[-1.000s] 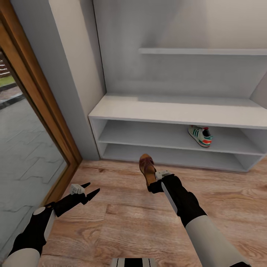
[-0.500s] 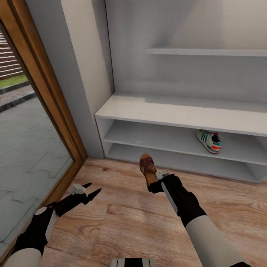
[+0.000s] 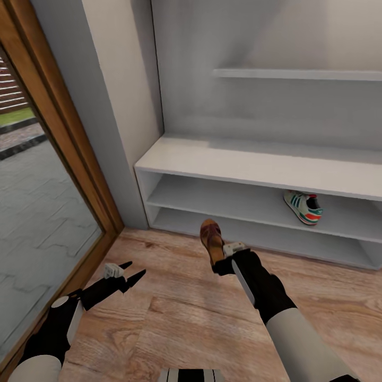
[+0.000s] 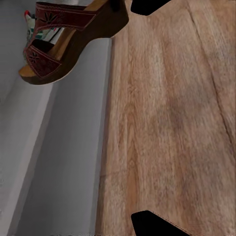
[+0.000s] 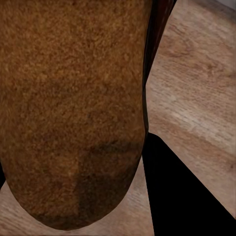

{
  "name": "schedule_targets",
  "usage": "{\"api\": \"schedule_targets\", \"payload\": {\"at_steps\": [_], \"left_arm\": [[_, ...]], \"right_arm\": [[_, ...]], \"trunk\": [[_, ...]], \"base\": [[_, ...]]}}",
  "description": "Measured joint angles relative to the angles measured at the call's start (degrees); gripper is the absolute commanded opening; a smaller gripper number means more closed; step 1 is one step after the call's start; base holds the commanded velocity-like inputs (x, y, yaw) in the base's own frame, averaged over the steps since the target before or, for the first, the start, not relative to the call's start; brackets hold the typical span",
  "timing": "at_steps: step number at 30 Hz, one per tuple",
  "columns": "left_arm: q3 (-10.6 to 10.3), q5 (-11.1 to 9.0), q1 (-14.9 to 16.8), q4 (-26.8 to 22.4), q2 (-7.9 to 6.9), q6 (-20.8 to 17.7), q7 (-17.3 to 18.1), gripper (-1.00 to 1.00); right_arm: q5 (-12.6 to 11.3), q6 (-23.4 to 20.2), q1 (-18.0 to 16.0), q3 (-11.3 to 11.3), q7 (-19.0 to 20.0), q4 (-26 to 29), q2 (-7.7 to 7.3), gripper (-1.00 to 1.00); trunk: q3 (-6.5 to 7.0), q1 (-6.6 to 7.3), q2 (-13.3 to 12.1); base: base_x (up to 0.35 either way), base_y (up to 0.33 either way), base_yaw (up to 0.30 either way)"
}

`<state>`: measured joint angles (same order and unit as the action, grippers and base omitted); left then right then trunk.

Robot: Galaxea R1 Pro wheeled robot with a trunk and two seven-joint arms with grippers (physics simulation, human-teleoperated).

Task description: Pick up the two gym shoes and the two sandals from the corridor floor and place them onto the hallstand (shoe rack) in the corridor, making sure they are on the rack and not on the floor. Arrange them so the two gym shoes are next to each other and the two sandals are next to each other.

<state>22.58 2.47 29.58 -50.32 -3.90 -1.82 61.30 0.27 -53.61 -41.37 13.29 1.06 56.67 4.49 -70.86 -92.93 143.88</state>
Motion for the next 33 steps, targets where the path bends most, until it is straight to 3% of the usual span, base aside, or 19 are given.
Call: {"api": "schedule_targets", "payload": {"at_steps": [6,20,33], "left_arm": [[0.0,0.0,0.0,0.0,0.0,0.0,0.0,1.0],[0.0,0.0,0.0,0.0,0.0,0.0,0.0,1.0],[0.0,0.0,0.0,0.08,0.07,0.0,0.0,1.0]], "right_arm": [[0.02,0.02,0.0,-0.64,-0.04,-0.03,0.0,-1.0],[-0.09,0.02,0.0,-0.93,0.03,-0.03,0.0,-1.0],[-0.1,0.02,0.0,-0.93,0.03,-0.03,0.0,-1.0]], "trunk": [[0.0,0.01,0.0],[0.0,-0.01,0.0],[0.0,-0.01,0.0]], "base": [[0.291,0.045,0.0],[0.043,0.005,-0.004],[0.177,0.121,-0.188]]}}
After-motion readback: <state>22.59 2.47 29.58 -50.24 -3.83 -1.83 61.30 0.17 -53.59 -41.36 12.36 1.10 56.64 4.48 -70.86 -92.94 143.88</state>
